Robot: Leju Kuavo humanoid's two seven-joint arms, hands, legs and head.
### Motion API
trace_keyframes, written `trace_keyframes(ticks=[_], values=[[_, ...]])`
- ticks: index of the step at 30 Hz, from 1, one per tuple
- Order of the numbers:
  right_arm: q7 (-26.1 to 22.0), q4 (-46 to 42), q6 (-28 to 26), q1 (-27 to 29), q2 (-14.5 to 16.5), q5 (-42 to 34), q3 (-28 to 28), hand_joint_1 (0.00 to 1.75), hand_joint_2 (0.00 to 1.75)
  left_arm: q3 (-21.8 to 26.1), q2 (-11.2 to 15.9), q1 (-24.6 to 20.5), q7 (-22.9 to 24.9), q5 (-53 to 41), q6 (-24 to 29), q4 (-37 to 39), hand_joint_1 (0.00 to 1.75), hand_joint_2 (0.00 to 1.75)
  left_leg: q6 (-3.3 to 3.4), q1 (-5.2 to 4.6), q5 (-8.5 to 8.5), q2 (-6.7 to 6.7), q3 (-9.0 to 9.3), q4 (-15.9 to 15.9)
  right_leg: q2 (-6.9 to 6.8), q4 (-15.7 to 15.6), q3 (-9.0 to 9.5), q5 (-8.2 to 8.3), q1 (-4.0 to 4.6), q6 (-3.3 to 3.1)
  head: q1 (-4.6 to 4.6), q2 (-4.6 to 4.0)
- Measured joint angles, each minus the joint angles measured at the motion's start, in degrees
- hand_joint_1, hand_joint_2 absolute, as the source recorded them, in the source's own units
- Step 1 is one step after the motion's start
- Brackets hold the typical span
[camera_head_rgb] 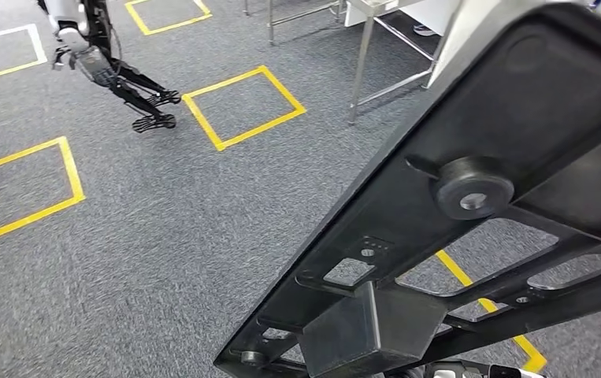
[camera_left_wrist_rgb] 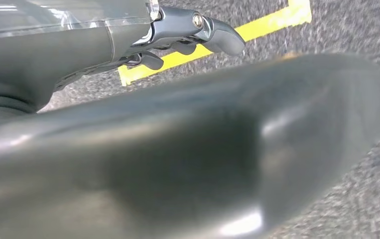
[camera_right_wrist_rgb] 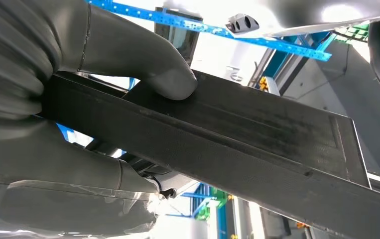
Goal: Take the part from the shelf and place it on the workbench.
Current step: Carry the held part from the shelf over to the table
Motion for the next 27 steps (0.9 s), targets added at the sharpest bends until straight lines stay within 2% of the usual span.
trace_keyframes(ticks=[2, 3, 5, 6, 8, 10, 11, 12, 13, 14, 15, 17, 18, 19, 20, 21, 22, 23, 25, 26, 27], values=[[0.0, 0.0, 0.3, 0.0, -0.1, -0.3, 0.0, 1.75, 1.75, 0.0, -0.1, 0.0, 0.4, 0.1, 0.0, 0.0, 0.00, 0.00, -0.60, -0.20, -0.43, 0.95, 0.07, 0.5, -1.97, -6.6, 3.66, 2.05, 0.24, -0.39, -0.04, -0.01], [0.0, 0.0, 0.4, 0.1, -0.2, -0.6, -0.1, 1.75, 1.75, 0.0, -0.1, 0.0, 0.6, 0.2, 0.0, 0.0, 0.00, 0.00, -0.94, -0.30, -0.60, 1.35, 0.13, 0.6, -2.38, -7.9, 4.31, 2.24, 0.41, -0.67, -0.06, -0.01], [0.0, 0.0, 0.8, 0.2, -0.4, -1.3, -0.3, 1.75, 1.75, 0.1, -0.1, -0.2, 1.0, 0.5, -0.1, 0.0, 0.00, 0.00, -1.55, -0.30, -0.76, 2.25, 0.39, 0.6, -1.37, -8.1, 4.19, 2.30, 0.62, -1.32, -0.08, -0.01], [0.0, 0.0, 1.1, 0.4, -0.6, -1.7, -0.4, 1.75, 1.75, 0.1, -0.1, -0.3, 1.2, 0.7, -0.2, 0.0, 0.00, 0.00, -1.87, -0.15, -1.05, 2.06, 0.45, 0.9, -0.83, -8.3, 4.21, 2.46, 0.54, -1.65, -0.09, 0.00], [0.0, 0.0, 1.6, 0.5, -0.8, -2.3, -0.5, 1.75, 1.75, 0.2, -0.1, -0.3, 1.3, 0.8, -0.4, 0.0, 0.00, 0.00, -2.38, 0.16, -3.29, 0.00, -0.57, 3.8, 0.27, -8.7, 4.27, 2.86, 0.29, -2.33, -0.21, 0.00], [0.0, 0.0, 2.1, 0.5, -1.0, -2.7, -0.6, 1.75, 1.75, 0.3, -0.2, 0.0, 1.3, 0.9, -0.6, 0.0, 0.00, 0.00, -2.67, 0.34, -7.30, -2.54, -3.73, 11.1, 1.48, -8.7, 4.16, 3.08, 0.24, -2.69, -0.38, 0.00], [0.0, 0.2, 2.3, 0.5, -1.0, -2.8, -0.7, 1.75, 1.75, 0.4, -0.3, 0.1, 1.3, 0.8, -0.7, 0.0, 0.00, 0.00, -2.75, 0.35, -8.79, -3.05, -5.46, 14.9, 2.20, -8.6, 4.08, 3.12, 0.30, -2.76, -0.40, 0.00], [0.0, 0.3, 2.4, 0.5, -1.1, -2.8, -0.8, 1.75, 1.75, 0.4, -0.3, 0.2, 1.2, 0.8, -0.8, 0.0, 0.00, 0.00, -2.76, 0.35, -9.26, -3.28, -6.59, 17.3, 2.94, -8.6, 4.03, 3.13, 0.35, -2.79, -0.41, 0.00], [0.0, 0.5, 2.5, 0.5, -1.1, -2.8, -0.9, 1.75, 1.75, 0.4, -0.3, 0.3, 1.1, 0.8, -0.9, 0.0, 0.00, 0.00, -2.70, 0.35, -8.58, -3.41, -6.77, 17.5, 3.68, -8.5, 4.02, 3.14, 0.38, -2.79, -0.40, 0.00], [0.0, 0.7, 2.5, 0.4, -1.1, -2.8, -1.1, 1.75, 1.75, 0.4, -0.3, 0.3, 1.0, 0.7, -1.0, 0.0, 0.00, 0.00, -2.55, 0.35, -6.85, -3.61, -5.87, 15.3, 4.41, -8.4, 4.04, 3.14, 0.39, -2.76, -0.40, 0.00], [0.0, 0.8, 2.5, 0.4, -1.1, -2.8, -1.2, 1.75, 1.75, 0.4, -0.3, 0.2, 0.8, 0.6, -1.1, 0.0, 0.00, 0.00, -2.34, 0.37, -4.57, -4.34, -4.17, 11.4, 5.12, -8.3, 4.08, 3.14, 0.37, -2.69, -0.41, 0.00], [0.0, 0.9, 2.3, 0.2, -1.0, -2.4, -1.3, 1.75, 1.75, 0.4, -0.2, 0.2, 0.6, 0.6, -1.4, 0.0, 0.00, 0.00, -1.85, 0.44, -1.59, -6.95, -0.92, 3.9, 6.44, -8.1, 3.93, 3.20, 0.40, -2.24, -0.39, -0.01], [0.0, 0.9, 2.0, 0.2, -0.9, -2.1, -1.3, 1.75, 1.75, 0.4, -0.2, 0.1, 0.6, 0.5, -1.4, 0.0, 0.00, 0.00, -1.65, 0.42, -1.10, -7.93, -0.11, 2.0, 7.03, -8.1, 3.74, 3.28, 0.34, -1.90, -0.38, -0.01], [0.0, 0.8, 1.8, 0.2, -0.8, -1.7, -1.3, 1.75, 1.75, 0.4, -0.1, 0.1, 0.5, 0.5, -1.5, 0.0, 0.00, 0.00, -1.43, 0.35, -1.19, -8.24, 0.10, 1.3, 7.59, -8.1, 3.52, 3.43, 0.25, -1.47, -0.37, -0.01], [0.0, 0.8, 1.6, 0.3, -0.7, -1.5, -1.3, 1.75, 1.75, 0.4, -0.1, 0.0, 0.5, 0.5, -1.6, 0.0, 0.00, 0.00, -1.19, 0.30, -1.05, -7.72, 0.15, 1.1, 8.16, -8.2, 3.33, 3.62, 0.15, -1.06, -0.38, 0.00], [0.0, 0.8, 1.4, 0.3, -0.7, -1.3, -1.3, 1.75, 1.75, 0.4, -0.1, -0.1, 0.5, 0.4, -1.7, 0.0, 0.00, 0.00, -0.83, 0.35, -0.81, -7.11, 0.23, 0.9, 8.17, -8.2, 3.19, 3.63, 0.08, -0.74, -0.36, 0.00], [0.0, 0.8, 1.2, 0.3, -0.7, -1.1, -1.3, 1.75, 1.75, 0.4, -0.1, -0.2, 0.5, 0.2, -1.8, 0.0, 0.00, 0.00, -0.40, 0.44, -0.54, -6.42, 0.33, 0.5, 7.32, -7.6, 2.84, 3.19, 0.14, -0.50, -0.27, 0.00], [0.0, 0.8, 1.0, 0.2, -0.7, -1.1, -1.3, 1.75, 1.75, 0.4, -0.1, -0.3, 0.5, 0.1, -1.8, 0.0, 0.00, 0.00, -0.03, 0.54, -0.28, -5.64, 0.41, 0.2, 5.94, -6.0, 2.01, 2.07, 0.24, -0.33, -0.13, 0.00], [0.0, 0.8, 0.5, -0.2, -0.6, -1.0, -1.2, 1.75, 1.75, 0.4, -0.1, -0.3, 0.8, -0.2, -1.9, 0.0, 0.00, 0.00, 0.37, 0.45, -0.08, -4.03, 0.33, -0.1, 2.84, 0.8, -1.22, -1.74, 0.28, -0.08, 0.12, -0.01], [0.0, 0.8, 0.2, -0.3, -0.6, -1.0, -1.2, 1.75, 1.75, 0.4, -0.1, -0.2, 1.0, -0.3, -1.9, 0.0, 0.00, 0.00, 0.41, 0.35, -0.08, -3.21, 0.23, -0.1, 2.15, 4.8, -3.05, -3.42, 0.21, 0.07, 0.17, -0.01], [0.0, 0.9, -0.2, -0.4, -0.6, -0.9, -1.2, 1.75, 1.75, 0.4, -0.1, -0.2, 1.1, -0.5, -2.0, 0.0, 0.00, 0.00, 0.42, 0.27, -0.10, -2.39, 0.15, -0.1, 1.82, 7.5, -4.24, -4.22, 0.15, 0.19, 0.16, -0.01]])
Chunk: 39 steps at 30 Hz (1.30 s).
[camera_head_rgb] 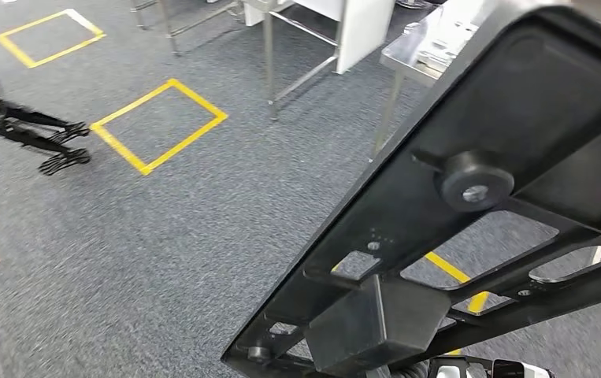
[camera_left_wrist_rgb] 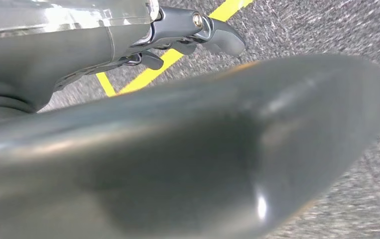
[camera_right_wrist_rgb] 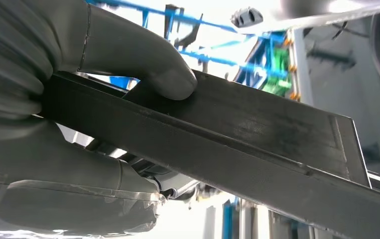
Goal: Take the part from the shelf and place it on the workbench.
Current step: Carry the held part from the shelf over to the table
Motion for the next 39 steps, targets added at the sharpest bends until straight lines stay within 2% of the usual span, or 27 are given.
trace_keyframes(ticks=[1, 2, 4, 6, 7, 9, 11, 13, 14, 15, 16, 17, 18, 20, 22, 24, 25, 27, 28, 29, 31, 32, 33, 34, 36, 37, 39], values=[[0.0, 0.0, -0.3, 0.0, 0.0, 0.0, 0.0, 1.75, 1.75, 0.0, 0.0, 0.0, 0.1, -0.2, -0.1, 0.0, 0.00, 0.00, -0.01, -0.04, -0.03, 0.77, -0.05, 0.0, -0.22, 0.6, -0.12, 0.28, -0.04, 0.07, 0.01, 0.00], [0.0, 0.1, -0.6, -0.1, 0.0, 0.0, 0.0, 1.75, 1.75, -0.1, 0.0, -0.1, 0.1, -0.4, -0.1, 0.0, 0.00, 0.00, -0.07, -0.05, -0.08, 1.45, -0.06, 0.1, -0.49, -1.2, 1.00, 1.56, -0.04, 0.07, 0.01, 0.01], [0.1, 0.1, -1.0, -0.4, 0.0, 0.0, 0.0, 1.75, 1.75, -0.2, 0.0, -0.4, 0.1, -0.8, -0.3, 0.0, 0.00, 0.00, -0.35, -0.14, -0.30, 2.60, 0.01, 0.3, -2.26, -9.3, 5.52, 4.90, 0.15, -0.22, 0.04, 0.01], [0.3, 0.1, -1.3, -0.9, 0.1, 0.0, 0.1, 1.75, 1.75, -0.3, -0.1, -0.5, 0.1, -1.1, -0.5, 0.0, 0.00, 0.00, -0.89, -0.41, -0.62, 3.53, 0.06, 0.6, -3.75, -15.1, 8.50, 6.57, 0.52, -0.82, 0.02, 0.01], [0.5, 0.0, -1.4, -1.1, 0.1, 0.0, 0.1, 1.75, 1.75, -0.4, -0.1, -0.6, 0.0, -1.3, -0.5, 0.0, 0.00, 0.00, -1.20, -0.54, -0.73, 3.97, 0.12, 0.7, -3.91, -15.9, 8.82, 6.61, 0.70, -1.11, -0.01, 0.01], [1.0, -0.1, -1.6, -1.3, 0.3, 0.0, 0.1, 1.75, 1.75, -0.6, -0.1, -0.9, -0.1, -1.6, -0.7, 0.0, 0.00, 0.00, -1.83, -0.52, -0.91, 4.60, 0.30, 0.8, -2.69, -16.1, 8.67, 6.88, 0.65, -1.70, -0.04, 0.01], [1.5, -0.2, -1.7, -1.8, 0.6, 0.0, 0.2, 1.75, 1.75, -0.7, 0.0, -1.0, -0.1, -1.7, -1.0, 0.0, 0.00, 0.00, -2.44, -0.27, -2.49, 2.95, -0.29, 2.6, -1.66, -16.4, 8.72, 7.24, 0.39, -2.37, -0.15, 0.00], [1.9, -0.4, -1.7, -2.4, 0.9, 0.0, 0.3, 1.75, 1.75, -0.7, 0.0, -1.0, -0.2, -1.8, -1.1, 0.0, 0.00, 0.00, -2.84, -0.03, -6.24, 0.22, -3.09, 9.2, -0.57, -16.5, 8.68, 7.49, 0.30, -2.78, -0.37, -0.01], [2.1, -0.4, -1.8, -2.6, 1.0, -0.1, 0.3, 1.75, 1.75, -0.7, 0.0, -0.9, -0.2, -1.9, -1.2, 0.0, 0.00, 0.00, -2.96, 0.01, -8.02, -0.48, -5.00, 13.4, 0.07, -16.5, 8.61, 7.55, 0.33, -2.87, -0.43, 0.00], [2.3, -0.4, -1.8, -2.6, 1.1, -0.1, 0.3, 1.75, 1.75, -0.7, 0.1, -0.8, -0.2, -1.9, -1.2, 0.0, 0.00, 0.00, -3.00, 0.03, -9.00, -0.81, -6.56, 16.6, 0.77, -16.4, 8.58, 7.57, 0.39, -2.91, -0.46, 0.00], [2.3, -0.4, -1.9, -2.7, 1.1, -0.2, 0.3, 1.75, 1.75, -0.7, 0.1, -0.7, -0.2, -1.9, -1.1, 0.0, 0.00, 0.00, -2.97, 0.02, -8.84, -0.95, -7.30, 18.0, 1.48, -16.4, 8.56, 7.58, 0.43, -2.92, -0.46, 0.00], [2.3, -0.4, -2.0, -2.7, 1.1, -0.2, 0.3, 1.75, 1.75, -0.7, 0.1, -0.7, -0.2, -1.9, -1.1, 0.0, 0.00, 0.00, -2.84, 0.02, -7.53, -1.08, -6.97, 16.9, 2.20, -16.3, 8.57, 7.57, 0.46, -2.90, -0.46, 0.00], [2.2, -0.4, -2.0, -2.7, 1.1, -0.3, 0.3, 1.75, 1.75, -0.7, 0.2, -0.7, -0.2, -1.9, -1.0, 0.0, 0.00, 0.00, -2.62, 0.03, -5.35, -1.52, -5.62, 13.6, 2.98, -16.1, 8.59, 7.55, 0.47, -2.86, -0.46, 0.01], [1.9, -0.4, -2.0, -2.7, 1.1, -0.4, 0.3, 1.75, 1.75, -0.7, 0.3, -0.7, -0.1, -1.9, -0.8, 0.0, 0.00, 0.00, -2.04, 0.15, -1.67, -4.36, -2.21, 5.5, 4.42, -15.9, 8.45, 7.52, 0.47, -2.59, -0.44, 0.00], [1.2, -0.3, -1.9, -2.7, 1.1, -0.5, 0.3, 1.75, 1.75, -0.7, 0.3, -0.6, -0.1, -1.8, -0.6, 0.0, 0.00, 0.00, -1.61, 0.11, -0.66, -6.44, -0.70, 1.6, 5.75, -15.7, 7.96, 7.69, 0.27, -1.90, -0.45, -0.01], [0.7, -0.3, -1.6, -2.6, 1.1, -0.6, 0.3, 1.75, 1.75, -0.7, 0.3, -0.7, -0.1, -1.8, -0.5, 0.0, 0.00, 0.00, -1.13, 0.06, -0.49, -5.50, -0.54, 1.2, 7.07, -15.9, 7.57, 8.05, 0.05, -1.00, -0.48, -0.01], [0.5, -0.2, -1.5, -2.7, 1.0, -0.6, 0.3, 1.75, 1.75, -0.7, 0.3, -0.8, -0.2, -1.8, -0.5, 0.0, 0.00, 0.00, -0.74, 0.16, -0.24, -4.77, -0.39, 0.8, 6.67, -15.7, 7.37, 7.90, 0.10, -0.67, -0.43, 0.00], [0.3, -0.1, -1.3, -3.1, 1.0, -0.6, 0.4, 1.75, 1.75, -0.7, 0.3, -0.8, -0.2, -1.8, -0.5, 0.0, 0.00, 0.00, -0.04, 0.41, 0.29, -3.09, -0.21, 0.0, 3.80, -12.5, 5.71, 5.77, 0.32, -0.27, -0.07, 0.01], [0.4, 0.0, -1.3, -3.3, 1.0, -0.7, 0.4, 1.75, 1.75, -0.7, 0.3, -0.8, -0.3, -1.9, -0.5, 0.0, 0.00, 0.00, 0.16, 0.28, 0.37, -2.26, -0.21, -0.1, 1.85, -9.1, 4.08, 3.87, 0.30, -0.13, 0.11, 0.00], [0.5, 0.1, -1.4, -3.6, 1.0, -0.7, 0.4, 1.75, 1.75, -0.7, 0.3, -0.7, -0.3, -1.9, -0.6, 0.0, 0.00, 0.00, 0.26, 0.16, 0.37, -1.41, -0.28, -0.1, 0.73, -5.1, 2.18, 1.98, 0.19, 0.06, 0.27, 0.00], [0.9, 0.3, -1.4, -3.8, 1.0, -0.8, 0.4, 1.75, 1.75, -0.7, 0.3, -0.7, -0.3, -2.0, -0.7, 0.0, 0.00, 0.00, 0.30, -0.01, 0.30, 0.22, -0.36, -0.1, -0.08, 0.1, -0.14, 0.49, -0.09, 0.42, 0.30, 0.01], [1.1, 0.4, -1.5, -3.9, 1.0, -0.9, 0.4, 1.75, 1.75, -0.7, 0.3, -0.7, -0.3, -2.0, -0.8, 0.0, 0.00, 0.00, 0.27, -0.05, 0.25, 0.94, -0.37, 0.0, -0.33, -0.5, 0.28, 1.32, -0.18, 0.51, 0.31, 0.01], [1.2, 0.4, -1.5, -4.1, 1.0, -0.9, 0.4, 1.75, 1.75, -0.7, 0.3, -0.8, -0.3, -2.1, -0.9, 0.0, 0.00, 0.00, 0.19, -0.06, 0.17, 1.58, -0.36, 0.1, -0.75, -3.3, 1.85, 2.96, -0.22, 0.50, 0.32, 0.01], [1.3, 0.4, -1.5, -4.3, 1.0, -1.0, 0.4, 1.75, 1.75, -0.7, 0.3, -0.8, -0.3, -2.2, -1.0, 0.0, 0.00, 0.00, 0.05, -0.08, 0.05, 2.15, -0.31, 0.2, -1.84, -7.7, 4.27, 4.87, -0.16, 0.33, 0.32, 0.01], [1.3, 0.4, -1.5, -4.8, 1.0, -1.2, 0.5, 1.75, 1.75, -0.8, 0.3, -0.9, -0.4, -2.4, -1.2, 0.0, 0.00, 0.00, -0.46, -0.33, -0.28, 3.00, -0.24, 0.6, -4.07, -14.6, 7.98, 7.09, 0.25, -0.22, 0.27, 0.01], [1.3, 0.4, -1.5, -5.0, 1.0, -1.2, 0.5, 1.75, 1.75, -0.8, 0.3, -1.0, -0.4, -2.5, -1.3, 0.0, 0.00, 0.00, -0.77, -0.43, -0.40, 3.37, -0.20, 0.7, -4.69, -16.1, 8.72, 7.37, 0.47, -0.49, 0.24, 0.01], [1.2, 0.5, -1.6, -5.2, 1.0, -1.3, 0.5, 1.75, 1.75, -0.9, 0.3, -1.1, -0.3, -2.6, -1.6, 0.0, 0.00, 0.00, -1.39, -0.50, -0.44, 4.00, -0.01, 0.6, -3.97, -16.4, 8.62, 7.45, 0.57, -0.98, 0.17, 0.01]])
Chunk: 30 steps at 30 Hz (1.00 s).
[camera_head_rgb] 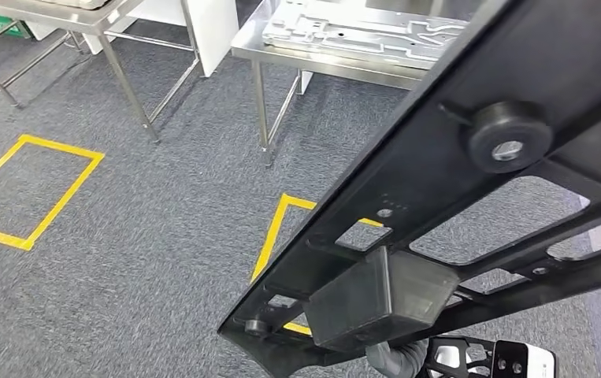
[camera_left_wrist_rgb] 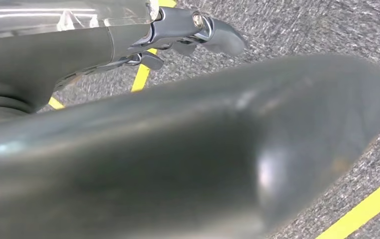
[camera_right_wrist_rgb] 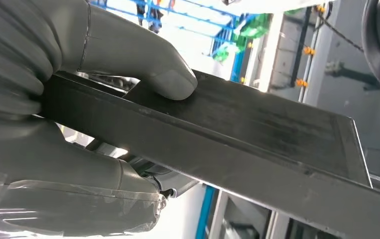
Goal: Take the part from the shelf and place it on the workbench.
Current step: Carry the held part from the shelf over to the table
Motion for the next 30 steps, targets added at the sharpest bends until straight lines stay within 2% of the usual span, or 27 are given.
trace_keyframes(ticks=[1, 3, 5, 6, 7, 8, 9, 10, 11, 12, 13, 16, 18, 19, 21, 22, 23, 24, 26, 27, 28, 30], values=[[0.0, 0.0, -0.1, 0.0, 0.0, 0.0, 0.0, 1.75, 1.75, 0.0, 0.0, -0.1, 0.0, 0.0, -0.2, 0.0, 0.00, 0.00, -0.31, 0.07, -0.19, -0.11, 0.09, 0.1, 0.34, -0.3, 0.09, 0.18, -0.14, -0.27, 0.00, 0.00], [-0.1, 0.0, -0.4, -0.3, 0.1, 0.0, 0.1, 1.75, 1.75, -0.1, 0.1, -0.1, 0.2, 0.0, -0.5, 0.0, 0.00, 0.00, -0.87, 0.25, -2.19, -1.98, -0.96, 2.8, 0.96, -0.9, 0.31, 0.63, -0.50, -0.90, -0.15, -0.01], [-0.2, 0.1, -0.6, -0.6, 0.2, 0.0, 0.2, 1.75, 1.75, -0.1, 0.2, 0.1, 0.4, -0.1, -0.6, 0.0, 0.00, 0.00, -1.28, 0.53, -6.00, -4.27, -4.31, 10.0, 1.57, -1.1, 0.28, 0.79, -0.54, -1.23, -0.36, -0.01], [-0.2, 0.3, -0.6, -0.6, 0.2, 0.0, 0.2, 1.75, 1.75, -0.1, 0.2, 0.2, 0.4, -0.1, -0.6, 0.0, 0.00, 0.00, -1.44, 0.59, -7.41, -4.71, -6.12, 13.8, 1.91, -1.0, 0.20, 0.79, -0.50, -1.28, -0.42, -0.01], [-0.2, 0.4, -0.6, -0.7, 0.2, 0.0, 0.3, 1.75, 1.75, -0.1, 0.2, 0.3, 0.5, -0.1, -0.7, 0.0, 0.00, 0.00, -1.57, 0.62, -7.84, -4.89, -7.32, 16.1, 2.25, -0.9, 0.16, 0.76, -0.47, -1.29, -0.44, 0.00], [-0.2, 0.6, -0.6, -0.8, 0.2, 0.0, 0.3, 1.75, 1.75, -0.1, 0.3, 0.4, 0.5, -0.1, -0.7, 0.0, 0.00, 0.00, -1.63, 0.64, -7.06, -4.95, -7.49, 16.2, 2.59, -0.8, 0.14, 0.71, -0.47, -1.27, -0.44, 0.00], [-0.2, 0.7, -0.6, -0.9, 0.2, -0.1, 0.3, 1.75, 1.75, -0.1, 0.3, 0.5, 0.5, -0.1, -0.8, 0.0, 0.00, 0.00, -1.64, 0.70, -5.25, -4.95, -6.55, 14.0, 2.93, -0.5, 0.14, 0.63, -0.50, -1.17, -0.45, 0.00], [-0.3, 0.8, -0.6, -1.2, 0.2, -0.1, 0.3, 1.75, 1.75, -0.1, 0.4, 0.5, 0.5, -0.1, -0.9, 0.0, 0.00, 0.00, -1.59, 0.79, -2.98, -4.97, -4.80, 10.1, 3.21, -0.3, 0.14, 0.49, -0.55, -1.01, -0.46, 0.00], [-0.4, 0.9, -0.6, -1.4, 0.2, -0.3, 0.3, 1.75, 1.75, -0.1, 0.5, 0.4, 0.5, -0.1, -1.0, 0.0, 0.00, 0.00, -1.49, 0.78, -1.41, -5.07, -3.05, 6.1, 3.45, 0.0, 0.07, 0.31, -0.49, -0.78, -0.47, -0.01], [-0.5, 1.0, -0.6, -1.7, 0.2, -0.4, 0.3, 1.75, 1.75, -0.1, 0.5, 0.4, 0.5, -0.1, -1.0, 0.0, 0.00, 0.00, -1.21, 0.77, -0.39, -5.18, -1.76, 3.2, 3.66, 0.3, -0.06, 0.18, -0.41, -0.50, -0.50, -0.01], [-0.6, 1.1, -0.6, -1.9, 0.2, -0.6, 0.3, 1.75, 1.75, -0.1, 0.6, 0.3, 0.5, -0.1, -1.1, 0.0, 0.00, 0.00, -0.88, 0.71, -0.11, -5.29, -1.15, 1.6, 3.79, 0.6, -0.22, 0.11, -0.31, -0.20, -0.50, -0.01], [-1.0, 1.5, -0.6, -2.6, 0.0, -1.3, 0.3, 1.75, 1.75, -0.1, 0.6, 0.2, 0.3, -0.1, -1.3, 0.0, 0.00, 0.00, 0.49, 0.49, 0.02, -5.35, -1.25, 1.1, 3.90, 0.7, -0.51, 0.12, -0.39, 0.82, -0.46, 0.00], [-1.2, 1.8, -0.6, -3.2, -0.3, -1.7, 0.3, 1.75, 1.75, -0.1, 0.6, 0.2, 0.2, -0.1, -1.3, 0.0, 0.00, 0.00, 1.29, 0.56, 0.43, -5.25, -1.24, 0.8, 3.75, 3.0, -1.53, -1.62, -0.56, 1.35, -0.33, 0.00], [-1.2, 1.9, -0.7, -3.5, -0.4, -2.0, 0.3, 1.75, 1.75, -0.1, 0.6, 0.1, 0.1, -0.1, -1.3, 0.0, 0.00, 0.00, 1.55, 0.58, 0.57, -5.18, -1.28, 0.7, 3.68, 6.0, -2.84, -3.39, -0.62, 1.52, -0.25, 0.00], [-1.2, 2.3, -0.8, -4.0, -1.0, -2.8, 0.3, 1.75, 1.75, -0.1, 0.7, 0.1, 0.0, -0.1, -1.5, 0.0, 0.00, 0.00, 1.74, 0.44, 0.64, -5.11, -1.51, 0.8, 3.64, 14.0, -6.58, -7.09, -0.64, 1.71, -0.19, 0.00], [-1.2, 2.6, -0.9, -4.2, -1.3, -3.4, 0.3, 1.75, 1.75, -0.1, 0.7, 0.2, -0.1, -0.1, -1.6, 0.0, 0.00, 0.00, 1.76, 0.35, 0.65, -5.10, -1.57, 0.8, 3.64, 16.9, -7.89, -7.86, -0.63, 1.73, -0.19, 0.00], [-1.2, 2.8, -1.1, -4.5, -1.7, -4.1, 0.3, 1.75, 1.75, -0.1, 0.7, 0.2, -0.2, -0.1, -1.7, 0.0, 0.00, 0.00, 1.77, 0.27, 0.65, -5.10, -1.59, 0.8, 3.64, 17.6, -8.19, -7.48, -0.62, 1.65, -0.19, 0.00], [-1.2, 3.1, -1.3, -5.0, -2.2, -4.8, 0.3, 1.75, 1.75, -0.1, 0.7, 0.2, -0.2, -0.1, -1.8, 0.0, 0.00, 0.00, 1.76, 0.20, 0.64, -5.11, -1.55, 0.9, 3.63, 15.8, -7.31, -6.02, -0.58, 1.47, -0.18, 0.00], [-1.2, 3.6, -1.7, -6.3, -3.0, -6.2, 0.3, 1.75, 1.75, -0.1, 0.7, 0.2, -0.3, -0.1, -1.9, 0.0, 0.00, 0.00, 1.69, 0.05, 0.60, -5.13, -1.44, 0.9, 3.54, 7.6, -3.32, -2.11, -0.36, 0.75, -0.17, -0.01], [-1.2, 3.8, -1.9, -7.1, -3.5, -7.0, 0.4, 1.75, 1.75, -0.1, 0.7, 0.1, -0.4, -0.1, -2.0, 0.0, 0.00, 0.00, 1.56, -0.08, 0.56, -5.13, -1.47, 0.9, 3.44, 4.0, -1.69, -0.83, -0.18, 0.42, -0.19, -0.01], [-1.2, 4.0, -2.1, -8.0, -4.0, -7.9, 0.4, 1.75, 1.75, -0.1, 0.7, 0.1, -0.5, -0.1, -2.0, 0.0, 0.00, 0.00, 1.35, -0.16, 0.55, -5.11, -1.55, 1.0, 3.36, 1.7, -0.72, -0.21, 0.00, 0.14, -0.21, -0.01], [-1.2, 4.5, -2.7, -9.7, -5.1, -10.0, 0.6, 1.75, 1.75, -0.1, 0.8, 0.1, -0.7, -0.1, -2.1, 0.0, 0.00, 0.00, 0.79, -0.19, 0.60, -5.02, -1.69, 0.9, 3.32, 0.7, -0.56, -0.10, 0.28, -0.18, -0.22, 0.00]])
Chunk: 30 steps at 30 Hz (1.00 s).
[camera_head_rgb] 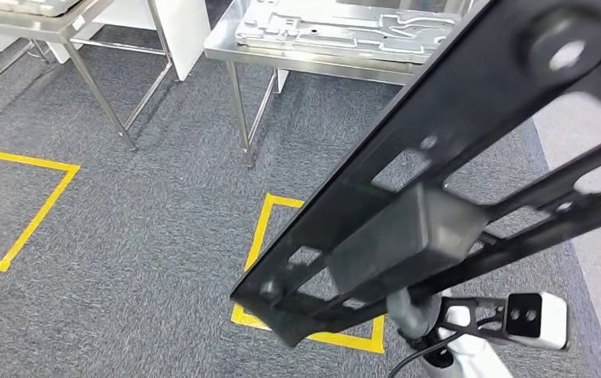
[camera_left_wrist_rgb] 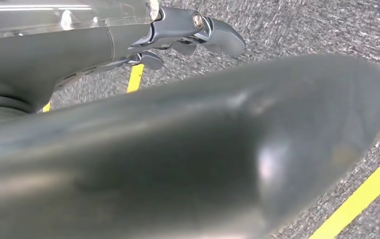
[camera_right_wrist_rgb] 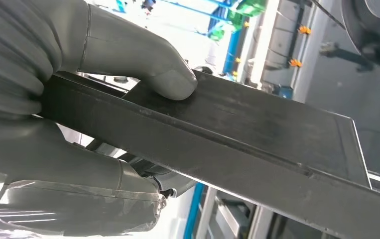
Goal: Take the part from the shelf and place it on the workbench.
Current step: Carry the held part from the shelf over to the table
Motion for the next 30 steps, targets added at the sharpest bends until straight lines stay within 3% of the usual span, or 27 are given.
trace_keyframes(ticks=[3, 6, 7, 8, 9, 12, 14, 18, 19, 21, 22, 23, 24, 25, 27, 28, 30], values=[[0.1, 0.8, -1.0, -2.6, -1.6, -2.7, 0.5, 1.75, 1.75, 0.0, 0.3, -0.1, -0.3, 0.0, -0.2, 0.0, 0.00, 0.00, -0.90, 0.11, -1.42, -0.04, -0.86, 1.9, 0.00, -0.9, 0.31, 0.50, -0.45, -0.85, -0.07, -0.01], [0.3, 1.3, -1.4, -4.4, -2.4, -4.1, 1.3, 1.75, 1.75, 0.0, 0.4, 0.1, -0.4, 0.0, -0.3, 0.0, 0.00, 0.00, -1.58, 0.40, -6.49, -0.12, -5.73, 12.4, -0.04, -1.2, 0.49, 0.60, -0.54, -1.34, -0.20, -0.01], [0.4, 1.5, -1.6, -4.7, -2.6, -4.4, 1.5, 1.75, 1.75, 0.1, 0.5, 0.1, -0.4, 0.0, -0.3, 0.0, 0.00, 0.00, -1.75, 0.51, -7.40, -0.12, -7.32, 15.5, -0.03, -1.2, 0.51, 0.56, -0.50, -1.37, -0.19, -0.01], [0.5, 1.7, -1.7, -4.9, -2.8, -4.6, 1.7, 1.75, 1.75, 0.1, 0.5, 0.2, -0.4, 0.0, -0.3, 0.0, 0.00, 0.00, -1.86, 0.59, -7.19, -0.12, -8.04, 16.7, -0.01, -1.1, 0.54, 0.49, -0.48, -1.37, -0.19, 0.00], [0.5, 1.9, -1.9, -5.1, -2.9, -4.7, 2.0, 1.75, 1.75, 0.1, 0.6, 0.2, -0.5, 0.0, -0.3, 0.0, 0.00, 0.00, -1.89, 0.66, -5.85, -0.11, -7.65, 15.5, 0.04, -1.0, 0.59, 0.39, -0.48, -1.32, -0.20, 0.00], [0.6, 2.1, -2.1, -5.8, -3.1, -5.0, 2.5, 1.75, 1.75, 0.1, 0.9, 0.2, -0.6, 0.0, -0.3, 0.0, 0.00, 0.00, -1.42, 0.67, -0.28, -0.15, -2.74, 4.5, 0.24, -0.4, 0.66, -0.13, -0.39, -0.83, -0.19, 0.00], [0.7, 2.2, -2.2, -6.1, -3.1, -5.1, 2.7, 1.75, 1.75, 0.2, 0.9, 0.2, -0.6, 0.0, -0.2, 0.0, 0.00, 0.00, -0.91, 0.50, 0.41, -0.22, -1.14, 0.9, 0.30, 0.0, 0.44, -0.35, -0.21, -0.30, -0.15, 0.00], [1.0, 2.3, -2.3, -6.7, -3.5, -5.4, 3.3, 1.75, 1.75, 0.4, 0.9, 0.3, -0.7, 0.2, -0.2, 0.0, 0.00, 0.00, 0.37, 0.66, 0.53, -0.25, -0.74, 0.1, 0.28, 1.4, -0.20, -1.52, -0.33, 0.92, 0.01, 0.00], [1.0, 2.4, -2.3, -6.9, -3.6, -5.5, 3.4, 1.75, 1.75, 0.4, 1.0, 0.2, -0.7, 0.2, -0.2, 0.0, 0.00, 0.00, 0.67, 0.75, 0.61, -0.21, -0.60, -0.2, 0.27, 3.7, -1.25, -2.86, -0.42, 1.18, 0.08, 0.00], [1.0, 2.6, -2.3, -7.1, -3.9, -5.7, 3.7, 1.75, 1.75, 0.5, 1.0, 0.2, -0.8, 0.2, -0.2, 0.0, 0.00, 0.00, 0.98, 0.69, 0.55, -0.16, -0.55, -0.2, 0.25, 11.5, -5.08, -6.37, -0.61, 1.55, 0.23, 0.00], [1.0, 2.7, -2.3, -7.0, -4.0, -5.7, 3.8, 1.75, 1.75, 0.5, 1.0, 0.2, -0.8, 0.2, -0.2, 0.0, 0.00, 0.00, 1.03, 0.66, 0.49, -0.15, -0.53, -0.2, 0.24, 15.1, -7.01, -7.49, -0.71, 1.70, 0.24, 0.00], [1.0, 2.8, -2.3, -7.0, -4.1, -5.7, 3.9, 1.75, 1.75, 0.5, 1.0, 0.2, -0.8, 0.2, -0.2, 0.0, 0.00, 0.00, 1.05, 0.64, 0.43, -0.16, -0.47, -0.2, 0.23, 17.0, -8.15, -7.57, -0.81, 1.79, 0.25, 0.00], [1.0, 3.0, -2.3, -7.0, -4.2, -5.7, 4.1, 1.75, 1.75, 0.5, 1.0, 0.2, -0.8, 0.2, -0.2, 0.0, 0.00, 0.00, 1.01, 0.65, 0.35, -0.19, -0.36, -0.2, 0.21, 16.5, -8.13, -6.48, -0.89, 1.82, 0.26, 0.00], [1.0, 3.0, -2.3, -7.0, -4.2, -5.8, 4.1, 1.75, 1.75, 0.5, 1.0, 0.2, -0.8, 0.2, -0.2, 0.0, 0.00, 0.00, 0.92, 0.65, 0.23, -0.23, -0.18, -0.1, 0.16, 13.6, -6.98, -4.46, -0.95, 1.77, 0.27, 0.00], [1.0, 3.1, -2.3, -7.2, -4.4, -5.8, 4.3, 1.75, 1.75, 0.5, 0.9, 0.2, -0.8, 0.2, -0.2, 0.0, 0.00, 0.00, 0.51, 0.55, -0.12, -0.32, 0.15, 0.0, -0.03, 5.2, -3.21, -0.50, -0.88, 1.41, 0.31, 0.00], [1.0, 3.1, -2.3, -7.3, -4.4, -5.8, 4.4, 1.75, 1.75, 0.5, 0.9, 0.2, -0.8, 0.2, -0.2, 0.0, 0.00, 0.00, 0.22, 0.46, -0.28, -0.34, 0.21, 0.0, -0.09, 2.2, -1.88, 0.51, -0.75, 1.14, 0.30, 0.00], [0.9, 3.1, -2.3, -7.4, -4.5, -6.0, 4.6, 1.75, 1.75, 0.6, 0.9, 0.2, -1.0, 0.2, -0.2, 0.0, 0.00, 0.00, -0.44, 0.35, -0.45, -0.30, 0.23, 0.0, -0.03, 0.4, -1.14, 0.54, -0.41, 0.58, 0.26, 0.00]])
